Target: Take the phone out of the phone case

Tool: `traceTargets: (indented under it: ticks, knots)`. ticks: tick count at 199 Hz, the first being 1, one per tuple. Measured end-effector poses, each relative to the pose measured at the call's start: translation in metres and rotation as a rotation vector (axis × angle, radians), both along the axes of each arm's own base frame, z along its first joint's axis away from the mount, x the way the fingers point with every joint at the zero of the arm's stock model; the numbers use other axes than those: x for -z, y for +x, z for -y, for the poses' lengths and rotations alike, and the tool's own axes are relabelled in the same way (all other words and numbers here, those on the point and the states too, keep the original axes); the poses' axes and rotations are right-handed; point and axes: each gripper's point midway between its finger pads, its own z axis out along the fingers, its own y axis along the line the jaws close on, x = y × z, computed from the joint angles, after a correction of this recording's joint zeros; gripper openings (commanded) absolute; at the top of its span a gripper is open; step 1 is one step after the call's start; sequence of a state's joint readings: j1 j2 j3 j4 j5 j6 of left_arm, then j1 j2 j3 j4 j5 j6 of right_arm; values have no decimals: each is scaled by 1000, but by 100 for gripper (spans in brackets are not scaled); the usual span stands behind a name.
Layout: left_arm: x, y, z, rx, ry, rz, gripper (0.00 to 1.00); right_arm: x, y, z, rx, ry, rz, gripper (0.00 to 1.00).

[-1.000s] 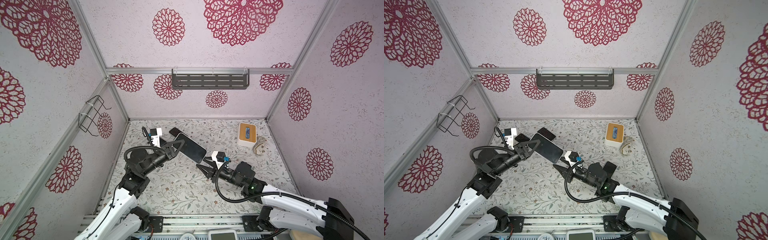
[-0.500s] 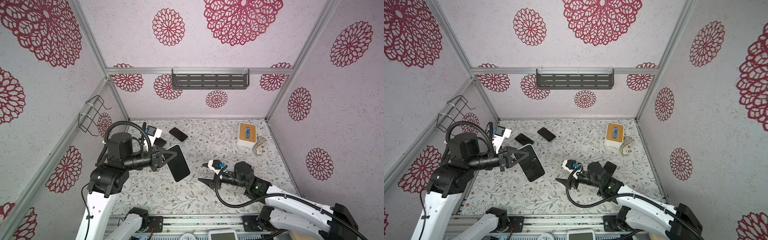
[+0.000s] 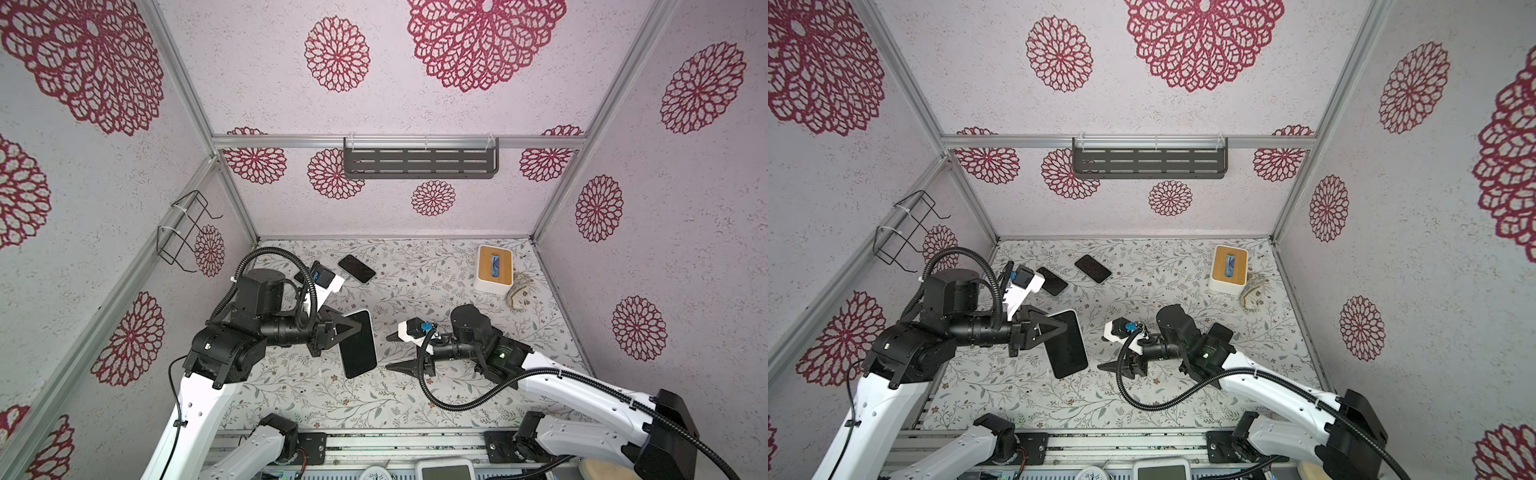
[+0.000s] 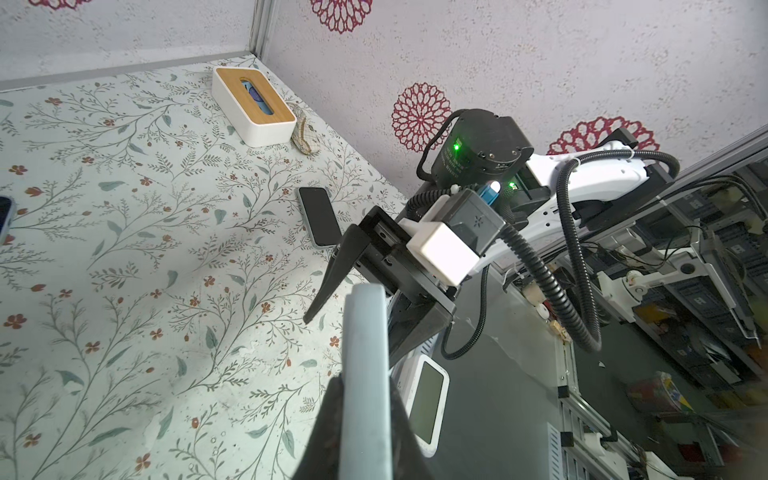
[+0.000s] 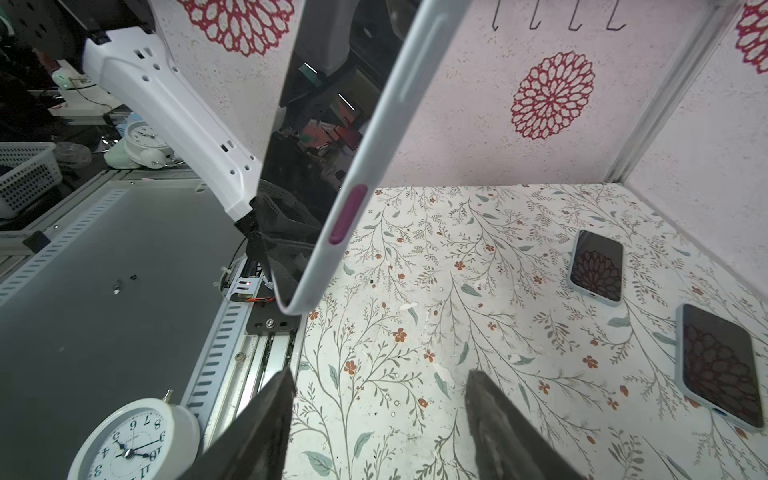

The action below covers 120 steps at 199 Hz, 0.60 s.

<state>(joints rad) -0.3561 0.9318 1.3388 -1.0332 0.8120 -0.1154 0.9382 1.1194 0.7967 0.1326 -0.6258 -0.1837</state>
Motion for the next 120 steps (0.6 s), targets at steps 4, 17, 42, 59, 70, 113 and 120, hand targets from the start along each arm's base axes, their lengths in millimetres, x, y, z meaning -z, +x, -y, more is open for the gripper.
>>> traceTargets:
  ticks: [4, 17, 42, 59, 70, 113, 120]
  knots:
    - [0, 0, 0, -1, 0, 3, 0, 1, -1, 0, -6, -2, -3, 63]
    - [0, 0, 0, -1, 3, 8, 0, 3, -4, -1, -25, -4, -16, 61]
    - [1, -1, 2, 7, 6, 13, 0, 5, -7, -6, -55, -9, -30, 59]
    - [1, -1, 3, 11, 6, 15, 0, 4, -7, -8, -63, -9, -33, 58]
    - [1, -1, 3, 12, 4, 19, 0, 3, -8, -9, -69, -4, -34, 57]
    - [1, -1, 4, 18, 0, 31, 0, -8, -10, -15, -102, 17, -43, 52]
    - [2, -1, 5, 20, 0, 32, 0, -9, -10, -16, -106, 19, -43, 51]
